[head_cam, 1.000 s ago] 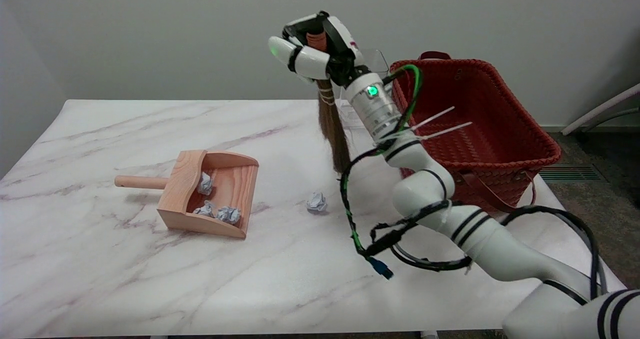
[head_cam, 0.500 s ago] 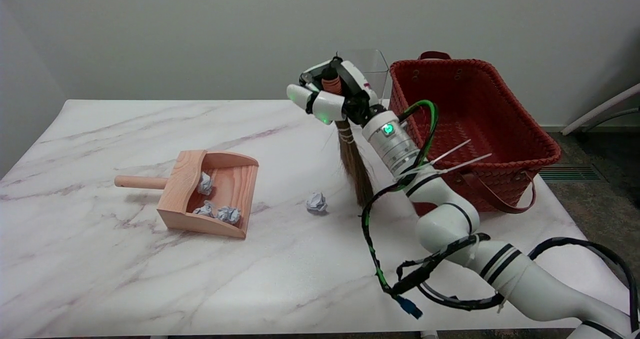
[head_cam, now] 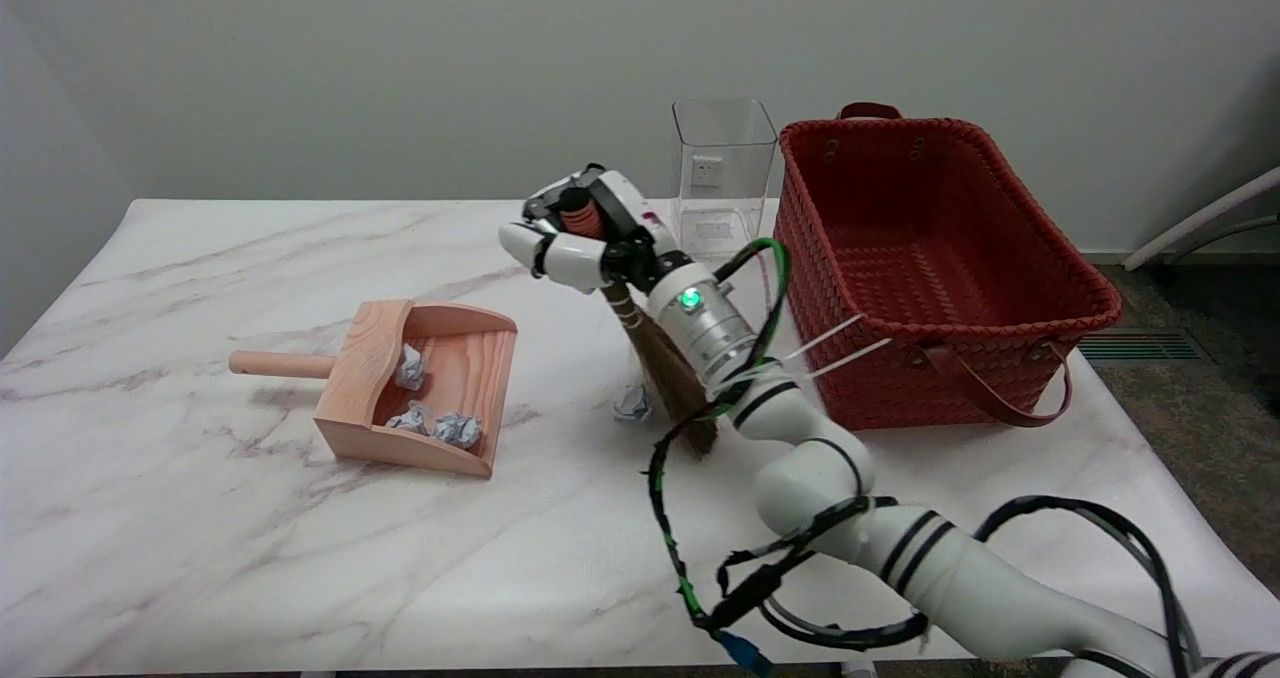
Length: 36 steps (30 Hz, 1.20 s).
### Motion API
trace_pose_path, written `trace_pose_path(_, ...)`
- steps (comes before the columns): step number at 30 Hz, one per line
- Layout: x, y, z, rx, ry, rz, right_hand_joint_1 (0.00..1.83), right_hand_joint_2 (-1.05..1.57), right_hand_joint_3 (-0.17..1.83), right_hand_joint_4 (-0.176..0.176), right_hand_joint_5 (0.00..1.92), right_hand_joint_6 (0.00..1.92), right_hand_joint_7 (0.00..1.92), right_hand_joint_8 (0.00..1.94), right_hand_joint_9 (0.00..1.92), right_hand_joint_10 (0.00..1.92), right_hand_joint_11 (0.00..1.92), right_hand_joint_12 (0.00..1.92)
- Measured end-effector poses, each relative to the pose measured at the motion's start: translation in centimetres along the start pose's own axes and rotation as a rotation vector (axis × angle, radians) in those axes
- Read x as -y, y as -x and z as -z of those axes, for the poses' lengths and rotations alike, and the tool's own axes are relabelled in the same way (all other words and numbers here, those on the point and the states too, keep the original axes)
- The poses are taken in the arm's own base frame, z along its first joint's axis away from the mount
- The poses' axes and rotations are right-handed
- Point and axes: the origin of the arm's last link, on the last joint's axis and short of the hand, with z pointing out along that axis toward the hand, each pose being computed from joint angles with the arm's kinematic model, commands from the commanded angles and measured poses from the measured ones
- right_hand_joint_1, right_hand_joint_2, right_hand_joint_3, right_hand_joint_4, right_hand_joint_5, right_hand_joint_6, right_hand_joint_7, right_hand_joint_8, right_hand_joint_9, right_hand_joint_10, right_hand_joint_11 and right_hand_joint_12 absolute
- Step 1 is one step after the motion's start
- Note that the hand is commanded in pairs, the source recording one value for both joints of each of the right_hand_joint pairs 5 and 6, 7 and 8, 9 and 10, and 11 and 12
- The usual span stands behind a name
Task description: Sweep the paper ball into the dustpan.
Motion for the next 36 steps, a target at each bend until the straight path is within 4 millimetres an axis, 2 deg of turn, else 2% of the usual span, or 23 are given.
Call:
trace_pose_path(5,0.0,2.6,-2.5,0.021,-0.004,0.004,1.16,1.57,0.41,0.000,1.92,1.92,1.92,1.92,1.92,1.92,1.85,1.85)
trace_pose_path(10,1.1,5.2,-5.3,0.049,-0.024,-0.012,1.16,1.57,0.45,0.000,1.92,1.92,1.92,1.92,1.92,1.92,1.83,1.83)
trace_pose_path(17,3.9,8.3,-8.9,0.096,-0.058,-0.079,1.15,1.57,0.56,0.000,1.92,1.92,1.92,1.92,1.91,1.91,1.82,1.82)
trace_pose_path(21,5.6,9.5,-10.2,0.118,-0.073,-0.122,1.15,1.57,0.62,0.000,1.92,1.92,1.92,1.92,1.91,1.91,1.81,1.81)
trace_pose_path(29,8.2,10.4,-11.9,0.129,-0.099,-0.206,1.16,1.57,0.61,0.000,1.92,1.92,1.92,1.92,1.91,1.91,1.83,1.83)
trace_pose_path(36,10.2,9.0,-12.5,0.104,-0.149,-0.185,1.18,1.57,0.49,0.000,1.92,1.92,1.92,1.92,1.92,1.92,1.85,1.85)
